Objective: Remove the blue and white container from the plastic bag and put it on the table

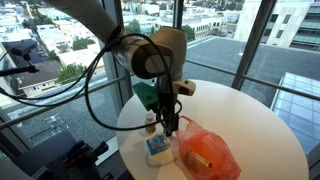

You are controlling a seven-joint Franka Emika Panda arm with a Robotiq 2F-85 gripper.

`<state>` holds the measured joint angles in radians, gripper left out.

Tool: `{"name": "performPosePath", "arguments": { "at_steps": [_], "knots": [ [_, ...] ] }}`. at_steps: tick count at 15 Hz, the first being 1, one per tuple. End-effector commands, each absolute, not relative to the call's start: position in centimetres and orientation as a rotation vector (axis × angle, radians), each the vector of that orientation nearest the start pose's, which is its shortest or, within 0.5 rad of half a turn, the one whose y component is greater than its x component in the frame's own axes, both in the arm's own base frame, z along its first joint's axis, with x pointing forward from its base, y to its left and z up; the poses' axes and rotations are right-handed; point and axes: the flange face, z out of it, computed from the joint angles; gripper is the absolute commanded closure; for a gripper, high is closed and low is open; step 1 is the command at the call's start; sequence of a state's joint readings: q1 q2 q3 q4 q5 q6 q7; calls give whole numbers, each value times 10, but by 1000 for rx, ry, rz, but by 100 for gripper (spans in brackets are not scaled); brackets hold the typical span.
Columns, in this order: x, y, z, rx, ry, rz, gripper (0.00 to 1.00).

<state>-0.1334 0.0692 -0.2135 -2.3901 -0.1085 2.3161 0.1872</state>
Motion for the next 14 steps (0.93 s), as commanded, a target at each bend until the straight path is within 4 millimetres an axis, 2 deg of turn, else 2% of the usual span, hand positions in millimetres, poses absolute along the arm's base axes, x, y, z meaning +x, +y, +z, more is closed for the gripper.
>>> {"name": "performPosePath", "arguments": {
  "at_steps": [1, 4, 10, 13, 14],
  "knots": [
    [453, -166, 312, -3110, 672, 307, 0],
    [456, -156, 342, -3132, 647, 297, 0],
    [457, -124, 404, -3141, 565, 226, 0],
    [458, -115, 415, -3144, 547, 209, 0],
    [458, -119, 406, -3155, 566, 209, 0]
  ]
}}
